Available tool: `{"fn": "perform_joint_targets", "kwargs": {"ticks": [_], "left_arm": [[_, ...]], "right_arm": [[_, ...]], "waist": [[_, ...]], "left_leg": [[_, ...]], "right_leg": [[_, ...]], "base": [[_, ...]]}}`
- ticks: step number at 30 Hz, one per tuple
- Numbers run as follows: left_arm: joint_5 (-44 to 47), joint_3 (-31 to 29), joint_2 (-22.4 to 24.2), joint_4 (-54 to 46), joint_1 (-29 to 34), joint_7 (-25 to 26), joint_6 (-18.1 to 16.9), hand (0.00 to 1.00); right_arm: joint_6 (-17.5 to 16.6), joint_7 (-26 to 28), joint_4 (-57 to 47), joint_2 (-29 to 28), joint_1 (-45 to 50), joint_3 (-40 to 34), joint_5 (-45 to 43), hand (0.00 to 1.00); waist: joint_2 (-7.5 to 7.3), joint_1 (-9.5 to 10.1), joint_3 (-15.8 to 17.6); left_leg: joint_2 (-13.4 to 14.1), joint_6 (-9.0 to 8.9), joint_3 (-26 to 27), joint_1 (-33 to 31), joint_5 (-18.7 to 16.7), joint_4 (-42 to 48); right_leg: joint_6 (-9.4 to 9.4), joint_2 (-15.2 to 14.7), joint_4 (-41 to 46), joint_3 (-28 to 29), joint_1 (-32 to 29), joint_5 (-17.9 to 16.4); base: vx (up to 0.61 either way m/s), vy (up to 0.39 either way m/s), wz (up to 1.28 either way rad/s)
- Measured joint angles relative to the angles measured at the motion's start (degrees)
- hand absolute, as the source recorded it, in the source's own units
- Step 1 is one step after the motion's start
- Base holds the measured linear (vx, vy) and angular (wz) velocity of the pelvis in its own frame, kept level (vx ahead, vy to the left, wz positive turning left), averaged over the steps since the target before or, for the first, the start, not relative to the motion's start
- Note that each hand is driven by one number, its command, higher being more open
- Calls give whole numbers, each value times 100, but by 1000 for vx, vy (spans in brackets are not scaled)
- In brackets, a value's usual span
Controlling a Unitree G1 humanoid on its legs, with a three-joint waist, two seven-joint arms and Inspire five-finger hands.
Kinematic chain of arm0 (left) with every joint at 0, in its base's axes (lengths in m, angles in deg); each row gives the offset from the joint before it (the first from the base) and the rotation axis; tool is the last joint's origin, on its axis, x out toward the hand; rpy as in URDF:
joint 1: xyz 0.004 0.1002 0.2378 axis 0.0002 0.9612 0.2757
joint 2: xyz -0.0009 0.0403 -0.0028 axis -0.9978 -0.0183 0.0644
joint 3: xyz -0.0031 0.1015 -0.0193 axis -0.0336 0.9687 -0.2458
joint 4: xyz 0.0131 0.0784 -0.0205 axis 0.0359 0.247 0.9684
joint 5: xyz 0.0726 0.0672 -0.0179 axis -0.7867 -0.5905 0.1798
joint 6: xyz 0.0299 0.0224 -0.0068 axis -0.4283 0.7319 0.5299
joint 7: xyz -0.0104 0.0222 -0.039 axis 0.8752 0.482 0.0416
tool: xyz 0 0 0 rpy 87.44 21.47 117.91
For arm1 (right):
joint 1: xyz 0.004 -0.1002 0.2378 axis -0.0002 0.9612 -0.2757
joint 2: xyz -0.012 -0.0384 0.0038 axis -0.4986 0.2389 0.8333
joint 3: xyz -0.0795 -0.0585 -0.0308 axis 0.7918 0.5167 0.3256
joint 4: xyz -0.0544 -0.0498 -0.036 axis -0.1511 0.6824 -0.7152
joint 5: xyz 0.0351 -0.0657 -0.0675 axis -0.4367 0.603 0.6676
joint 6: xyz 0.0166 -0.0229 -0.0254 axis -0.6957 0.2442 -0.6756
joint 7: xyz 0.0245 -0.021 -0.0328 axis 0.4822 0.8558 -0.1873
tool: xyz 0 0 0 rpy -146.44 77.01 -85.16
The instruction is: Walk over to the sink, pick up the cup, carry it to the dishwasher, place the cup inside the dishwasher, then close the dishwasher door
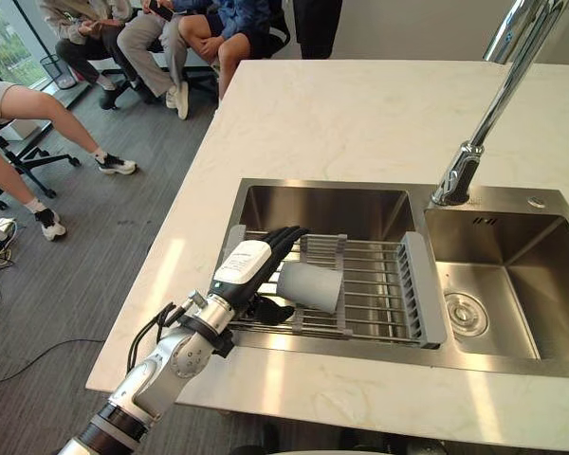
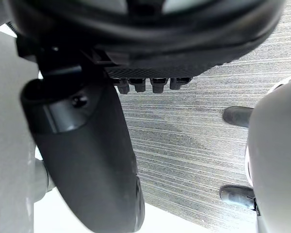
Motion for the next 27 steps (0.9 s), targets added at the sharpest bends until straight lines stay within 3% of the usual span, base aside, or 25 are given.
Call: {"fn": "perform_joint_targets", "kwargs": {"ticks": [21, 22, 27], "left_arm": [[-181, 306, -28, 461, -417, -196, 16, 100], [-182, 303, -32, 488, -499, -196, 20, 0], [-183, 305, -59, 497, -552, -254, 18, 0]], "right_arm": [[0, -1, -6, 21, -80, -30, -7, 100], [0, -1, -7, 23, -79, -61, -7, 100], [0, -1, -41, 25, -78, -73, -9, 100]], "waist": [[97, -145, 46], [95, -141, 66], [94, -148, 101]], "left_leg": [[-19, 27, 26, -115, 48, -138], [-20, 28, 26, -117, 48, -141], [-23, 33, 38, -136, 52, -156]], "right_leg": [[3, -16, -1, 27, -192, 1], [3, -18, -1, 24, -193, 1], [5, -24, -2, 35, -222, 2]], "base": [[0, 0, 0], [0, 0, 0], [0, 0, 0]]}}
